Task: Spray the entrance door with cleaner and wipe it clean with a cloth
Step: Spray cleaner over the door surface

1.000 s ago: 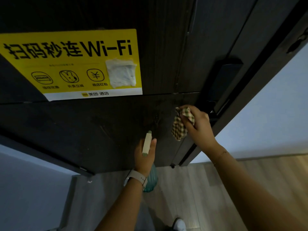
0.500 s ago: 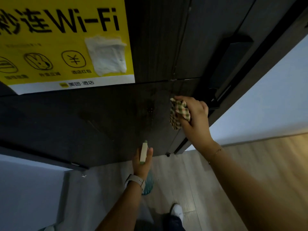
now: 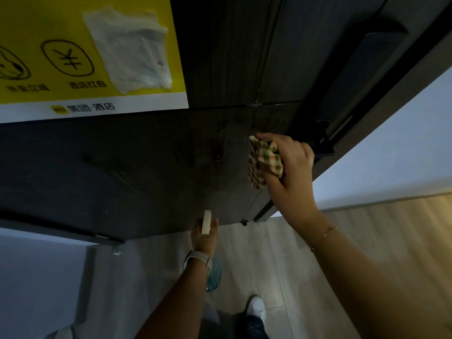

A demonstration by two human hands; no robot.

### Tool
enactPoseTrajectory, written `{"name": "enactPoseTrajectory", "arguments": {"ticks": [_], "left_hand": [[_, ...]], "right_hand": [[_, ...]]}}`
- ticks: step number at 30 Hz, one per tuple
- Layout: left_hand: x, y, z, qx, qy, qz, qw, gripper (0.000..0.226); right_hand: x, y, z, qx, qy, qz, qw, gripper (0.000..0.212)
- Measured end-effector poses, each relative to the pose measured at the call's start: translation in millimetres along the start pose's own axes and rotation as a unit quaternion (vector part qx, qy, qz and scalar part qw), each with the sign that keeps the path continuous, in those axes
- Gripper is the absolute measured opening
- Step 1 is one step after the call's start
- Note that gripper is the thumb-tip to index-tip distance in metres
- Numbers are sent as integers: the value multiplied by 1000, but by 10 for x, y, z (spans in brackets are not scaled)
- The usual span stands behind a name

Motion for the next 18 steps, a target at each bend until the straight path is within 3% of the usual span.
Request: {"name": "enactPoseTrajectory", "arguments": {"ticks": [5, 7, 12, 18], "left_hand": [[-234, 185, 54, -13, 72, 32, 997, 20], [-410, 325, 63, 20, 95, 41, 994, 18], [-1104, 614, 277, 75, 115, -33, 990, 27], [-2224, 807, 474, 146, 4, -144, 979, 28]], "right_hand": [[8, 2, 68, 29, -28, 4, 999, 45], [81, 25, 173, 22, -58, 19, 998, 41], [713, 316, 540, -5, -130, 82, 988, 35], [2069, 856, 661, 191, -237, 145, 941, 33]]}}
Point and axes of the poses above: each hand's wrist, its own y-axis away from the middle knuckle, its own x-axis out of the palm, z = x × y, the point moved 7 cm from there along -y, towards the middle knuckle, and after that the axes turned 15 degrees about -y, right-handed, at the moved point
